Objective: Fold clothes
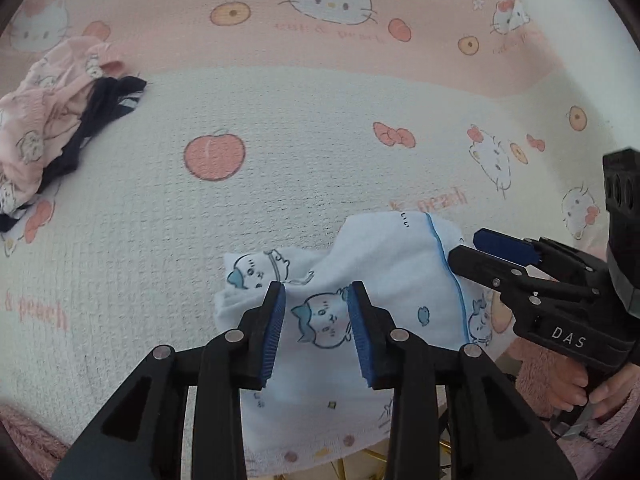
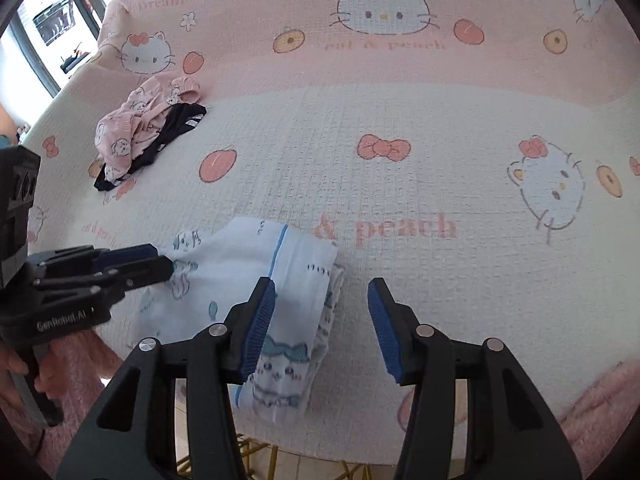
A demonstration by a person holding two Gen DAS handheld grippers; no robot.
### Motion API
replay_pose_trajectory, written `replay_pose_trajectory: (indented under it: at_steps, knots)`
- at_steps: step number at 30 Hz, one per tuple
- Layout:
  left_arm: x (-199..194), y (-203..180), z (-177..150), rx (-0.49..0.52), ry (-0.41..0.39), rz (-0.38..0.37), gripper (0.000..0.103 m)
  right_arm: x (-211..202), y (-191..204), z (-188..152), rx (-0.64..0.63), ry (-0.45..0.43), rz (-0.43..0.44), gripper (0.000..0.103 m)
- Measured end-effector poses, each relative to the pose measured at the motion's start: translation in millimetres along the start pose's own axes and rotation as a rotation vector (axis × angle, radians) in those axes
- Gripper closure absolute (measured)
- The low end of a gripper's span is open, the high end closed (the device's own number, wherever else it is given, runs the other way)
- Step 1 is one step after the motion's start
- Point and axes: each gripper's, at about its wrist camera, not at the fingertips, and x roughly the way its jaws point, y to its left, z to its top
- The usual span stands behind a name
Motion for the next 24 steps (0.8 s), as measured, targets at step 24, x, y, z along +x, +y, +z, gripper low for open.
replay_pose_trajectory:
  at_steps: [24]
  knots:
    - [0,27,-14,-0.147,-0.007,0.181,0.055,18,-7,1,-0.018,0.072,-0.092,0.053]
